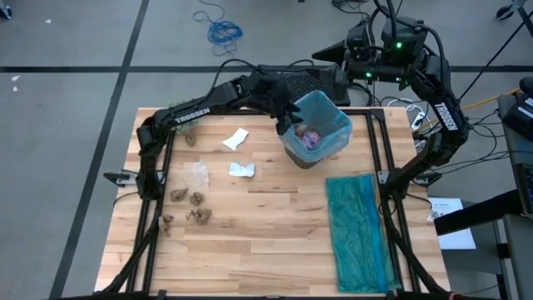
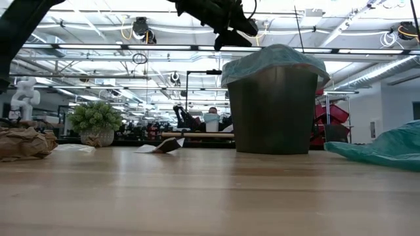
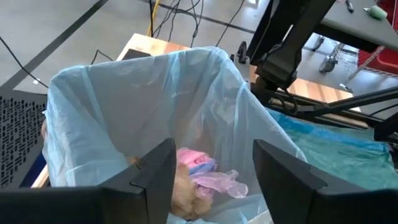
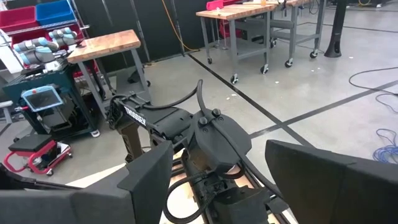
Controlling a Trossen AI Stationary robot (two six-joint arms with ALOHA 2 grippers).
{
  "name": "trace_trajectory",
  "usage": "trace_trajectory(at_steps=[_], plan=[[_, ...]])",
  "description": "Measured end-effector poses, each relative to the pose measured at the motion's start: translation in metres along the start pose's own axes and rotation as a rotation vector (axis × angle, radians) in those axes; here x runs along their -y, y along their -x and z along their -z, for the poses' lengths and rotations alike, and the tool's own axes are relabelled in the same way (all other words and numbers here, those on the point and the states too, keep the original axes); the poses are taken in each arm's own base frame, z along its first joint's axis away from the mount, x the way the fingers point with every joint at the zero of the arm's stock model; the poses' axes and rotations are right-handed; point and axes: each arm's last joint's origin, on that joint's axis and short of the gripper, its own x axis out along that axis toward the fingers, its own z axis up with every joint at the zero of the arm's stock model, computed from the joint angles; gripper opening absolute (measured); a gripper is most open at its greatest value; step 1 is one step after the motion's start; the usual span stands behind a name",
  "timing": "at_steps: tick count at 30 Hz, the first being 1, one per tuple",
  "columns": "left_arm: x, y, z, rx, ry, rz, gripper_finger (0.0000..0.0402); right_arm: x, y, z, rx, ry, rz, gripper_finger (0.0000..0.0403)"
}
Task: Place trash/remove bag and relplace
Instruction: Put the white paper into the trash bin
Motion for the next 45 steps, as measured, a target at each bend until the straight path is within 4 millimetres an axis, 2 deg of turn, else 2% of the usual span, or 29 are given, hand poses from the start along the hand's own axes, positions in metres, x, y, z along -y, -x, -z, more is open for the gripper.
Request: trace_trajectory(at_steps=[6,9,14,19,23,28,34,39,45], plan=[[0.002,0.006,0.002,-0.041,0.016,-0.002,0.0221,0.0,0.0,0.0,0.0,0.005,0.0,0.0251],[0.011,0.03,0.007,-0.143,0.014,-0.012,0.0217,0.0,0.0,0.0,-0.001,0.004,0.0,0.0251],[0.036,0.084,0.022,-0.397,0.01,-0.103,0.0192,0.0,0.0,0.0,-0.001,0.023,0.0,0.0251],[0.054,0.108,0.035,-0.564,0.008,-0.164,0.0172,0.0,0.0,0.0,-0.001,0.027,0.0,0.0251],[0.053,0.092,0.053,-0.644,-0.018,-0.151,0.0168,0.0,0.0,0.0,0.001,0.033,0.0,0.0251],[0.038,0.054,0.102,-0.736,-0.004,-0.111,0.0168,0.0,0.0,0.0,0.005,0.042,0.0,0.0251],[0.03,0.028,0.156,-0.797,0.046,-0.043,0.0168,0.0,0.0,-0.001,0.009,0.043,-0.001,0.0251],[0.031,0.012,0.181,-0.757,0.054,-0.013,0.0168,0.0,0.0,-0.001,0.008,0.034,-0.001,0.0251],[0.031,0.002,0.205,-0.744,0.035,-0.08,0.0168,0.0,0.0,-0.001,0.006,0.033,-0.001,0.0251]])
